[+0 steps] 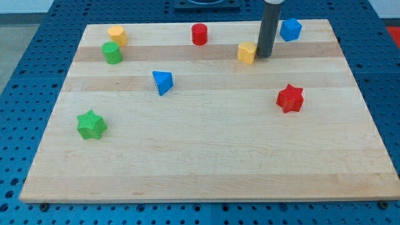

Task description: Move your arm closer to the blue cube

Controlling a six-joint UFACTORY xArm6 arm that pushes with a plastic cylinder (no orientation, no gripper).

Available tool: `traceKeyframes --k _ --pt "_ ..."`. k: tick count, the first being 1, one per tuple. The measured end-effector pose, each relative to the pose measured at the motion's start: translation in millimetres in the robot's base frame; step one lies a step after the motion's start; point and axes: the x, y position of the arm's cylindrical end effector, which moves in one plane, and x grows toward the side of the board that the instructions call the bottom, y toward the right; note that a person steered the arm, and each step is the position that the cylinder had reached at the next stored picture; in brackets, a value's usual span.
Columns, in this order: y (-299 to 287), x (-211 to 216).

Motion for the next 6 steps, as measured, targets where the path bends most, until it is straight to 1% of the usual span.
traceKeyframes --k 2,3,5,6 --pt "0.0 -4.7" --pt "-14.0 -4.7" --pt "-108.9 12.2" --pt "-157.1 29.5"
